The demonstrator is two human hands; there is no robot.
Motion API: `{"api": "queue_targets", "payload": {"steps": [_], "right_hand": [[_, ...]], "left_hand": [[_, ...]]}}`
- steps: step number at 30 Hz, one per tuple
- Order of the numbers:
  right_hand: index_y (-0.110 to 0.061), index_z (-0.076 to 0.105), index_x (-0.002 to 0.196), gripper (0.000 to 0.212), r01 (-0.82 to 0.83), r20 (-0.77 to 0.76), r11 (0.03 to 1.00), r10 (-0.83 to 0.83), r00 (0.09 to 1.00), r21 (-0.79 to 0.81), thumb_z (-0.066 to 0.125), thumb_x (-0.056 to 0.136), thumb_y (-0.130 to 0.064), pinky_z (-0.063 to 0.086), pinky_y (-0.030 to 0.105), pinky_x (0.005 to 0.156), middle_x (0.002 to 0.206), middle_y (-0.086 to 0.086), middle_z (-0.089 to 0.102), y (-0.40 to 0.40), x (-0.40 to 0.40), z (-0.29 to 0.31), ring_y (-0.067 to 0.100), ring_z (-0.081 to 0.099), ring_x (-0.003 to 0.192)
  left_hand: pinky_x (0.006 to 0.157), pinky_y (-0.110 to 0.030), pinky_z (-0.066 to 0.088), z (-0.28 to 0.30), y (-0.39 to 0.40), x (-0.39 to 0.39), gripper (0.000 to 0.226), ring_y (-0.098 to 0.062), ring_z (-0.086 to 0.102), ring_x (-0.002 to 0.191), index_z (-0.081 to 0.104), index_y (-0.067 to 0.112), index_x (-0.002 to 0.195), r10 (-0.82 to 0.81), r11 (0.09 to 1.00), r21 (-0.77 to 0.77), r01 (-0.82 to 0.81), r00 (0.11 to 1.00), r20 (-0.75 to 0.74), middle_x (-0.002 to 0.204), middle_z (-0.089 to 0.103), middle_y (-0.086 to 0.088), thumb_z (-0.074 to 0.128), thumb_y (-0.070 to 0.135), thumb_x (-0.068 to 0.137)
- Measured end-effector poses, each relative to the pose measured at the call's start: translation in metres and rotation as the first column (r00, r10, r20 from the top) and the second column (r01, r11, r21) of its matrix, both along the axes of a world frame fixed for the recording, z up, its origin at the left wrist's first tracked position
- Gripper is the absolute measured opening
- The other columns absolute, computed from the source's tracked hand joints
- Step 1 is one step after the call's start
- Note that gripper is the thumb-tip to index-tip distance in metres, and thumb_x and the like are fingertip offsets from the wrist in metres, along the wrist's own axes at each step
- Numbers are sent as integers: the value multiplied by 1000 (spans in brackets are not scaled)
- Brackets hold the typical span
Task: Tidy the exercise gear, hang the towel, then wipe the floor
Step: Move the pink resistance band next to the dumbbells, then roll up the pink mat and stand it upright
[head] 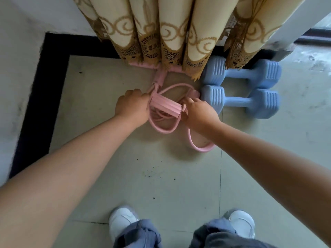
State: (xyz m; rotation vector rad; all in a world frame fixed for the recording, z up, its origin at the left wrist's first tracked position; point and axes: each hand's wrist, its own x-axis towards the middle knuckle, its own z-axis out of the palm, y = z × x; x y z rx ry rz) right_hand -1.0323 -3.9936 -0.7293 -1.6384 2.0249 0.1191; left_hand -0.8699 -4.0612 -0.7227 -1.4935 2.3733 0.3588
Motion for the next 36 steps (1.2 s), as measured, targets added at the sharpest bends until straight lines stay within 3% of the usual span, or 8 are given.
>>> {"api": "queue_targets", "payload": {"steps": [4, 10, 16, 20, 23, 28, 32, 36], "right_hand": [[-9, 43, 132, 43, -76, -8, 986, 78, 997, 146, 45, 94, -27, 47, 43, 87, 126, 15, 53, 10, 7, 68, 36, 52, 113], [-11, 47, 131, 40, -54, 45, 970, 45, 998, 237, 45, 92, -20, 50, 45, 89, 122, 17, 55, 15, 21, 197, 36, 52, 112], [-8, 43, 133, 44, -189, 60, 959, 180, 982, 214, 47, 91, -21, 45, 43, 92, 132, 16, 48, 21, 45, 324, 35, 47, 120], [-7, 50, 123, 40, -401, 93, 903, 391, 916, 154, 45, 90, -29, 46, 41, 90, 127, 16, 52, 46, 71, 397, 34, 49, 117], [-4, 50, 120, 38, -586, 99, 800, 578, 810, 127, 43, 92, -29, 44, 38, 90, 119, 16, 54, 79, 97, 450, 33, 50, 114], [-10, 41, 132, 43, -838, 102, 540, 832, 546, 81, 40, 96, -34, 40, 38, 97, 133, 10, 47, 160, 155, 518, 28, 45, 121], [-11, 34, 140, 52, -945, 106, 327, 939, 327, 16, 41, 96, -38, 35, 37, 107, 143, 9, 41, 251, 198, 546, 25, 39, 131], [-11, 35, 140, 53, -994, 98, 106, 989, 108, 21, 41, 96, -39, 36, 38, 108, 143, 8, 40, 363, 221, 555, 25, 39, 132]], "left_hand": [[94, -38, 41, 73, 22, 0, 43, -32, 44, 122, 43, 11, 135, -8, 997, 81, -1, 993, 114, 129, 50, -15, 47, 19, 93], [99, -36, 37, 198, 57, 17, 33, -27, 38, 127, 51, 17, 126, 103, 984, 144, -108, 994, 46, 136, 46, -5, 47, 20, 94], [97, -36, 37, 322, 88, 34, 34, -26, 40, 126, 52, 16, 125, 257, 962, 98, -256, 966, -3, 135, 48, -4, 48, 21, 92], [95, -37, 38, 395, 144, 62, 31, -28, 43, 122, 54, 12, 121, 454, 888, 66, -455, 890, 32, 129, 51, -9, 45, 20, 92], [98, -36, 38, 443, 209, 85, 36, -28, 43, 123, 48, 13, 129, 599, 797, 43, -602, 798, 70, 131, 50, -9, 43, 24, 95], [110, -40, 31, 502, 338, 116, 47, -27, 34, 136, 38, 15, 138, 808, 582, 37, -812, 583, 91, 145, 39, -8, 45, 33, 95], [111, -39, 28, 532, 459, 132, 51, -27, 29, 138, 36, 15, 140, 926, 369, 11, -930, 368, 81, 147, 35, -8, 46, 35, 94], [111, -38, 28, 543, 590, 126, 51, -27, 28, 138, 36, 14, 139, 983, 163, 26, -986, 165, 84, 148, 34, -10, 45, 36, 94]]}}
